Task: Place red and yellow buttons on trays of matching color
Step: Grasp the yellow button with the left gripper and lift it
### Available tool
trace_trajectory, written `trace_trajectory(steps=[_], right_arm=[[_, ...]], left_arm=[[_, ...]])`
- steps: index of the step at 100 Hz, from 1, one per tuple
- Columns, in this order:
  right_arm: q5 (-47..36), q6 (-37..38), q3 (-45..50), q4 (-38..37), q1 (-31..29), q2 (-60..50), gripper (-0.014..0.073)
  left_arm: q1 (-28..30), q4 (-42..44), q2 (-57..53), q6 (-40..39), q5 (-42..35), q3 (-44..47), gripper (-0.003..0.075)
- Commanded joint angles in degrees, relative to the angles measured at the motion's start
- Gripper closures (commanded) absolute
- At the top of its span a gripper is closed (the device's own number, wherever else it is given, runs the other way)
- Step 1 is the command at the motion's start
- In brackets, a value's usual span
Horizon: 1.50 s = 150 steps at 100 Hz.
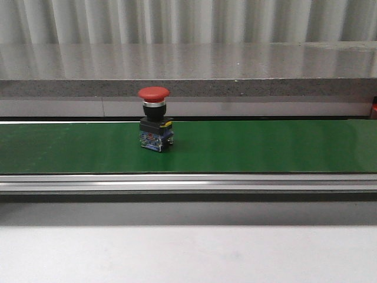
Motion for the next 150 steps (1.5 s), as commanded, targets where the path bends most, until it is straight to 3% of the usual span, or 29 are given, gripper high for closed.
trace_trajectory(steps=[1, 13, 18, 23, 41, 87, 120, 136, 150], right_arm=[[-3.3, -0.6, -1.5, 0.4, 0.0, -0.6, 0.0661], [-3.3, -0.6, -1.5, 0.4, 0.0, -0.6, 0.0661], [-3.3, -0.6, -1.5, 0.4, 0.0, -0.6, 0.0661], [-3.3, -0.6, -1.5, 0.4, 0.0, -0.6, 0.0661], [-3.3, -0.6, -1.5, 0.4, 0.0, -0.6, 0.0661], [-3.3, -0.6, -1.5, 0.4, 0.0, -0.6, 0.0661], [-3.3, -0.6, -1.5, 0.4, 0.0, -0.6, 0.0661], [-3.3, -0.6, -1.5, 0.4, 0.0, -0.6, 0.0661], [-3.3, -0.6, -1.5, 0.4, 0.0, -0.6, 0.0661]], left_arm=[[-0.4, -2.1, -2.6, 1.0, -0.4, -1.3, 0.0448], [-1.1, -2.3, -2.6, 1.0, -0.4, -1.3, 0.0129], [-1.5, -2.3, -2.6, 1.0, -0.4, -1.3, 0.0045], [-1.9, -2.3, -2.6, 1.0, -0.4, -1.3, 0.0012], [-3.6, -2.3, -4.3, 1.9, -1.4, -1.3, 0.0069], [-4.8, -2.9, -18.5, 4.0, -3.5, -0.9, 0.0069], [-4.8, -11.7, -33.3, 11.6, -8.4, 10.3, 0.0099], [-4.8, -13.1, -40.7, 11.9, -8.4, 16.4, 0.0191], [-4.8, -14.0, -46.3, 11.9, -8.6, 20.8, 0.0361]])
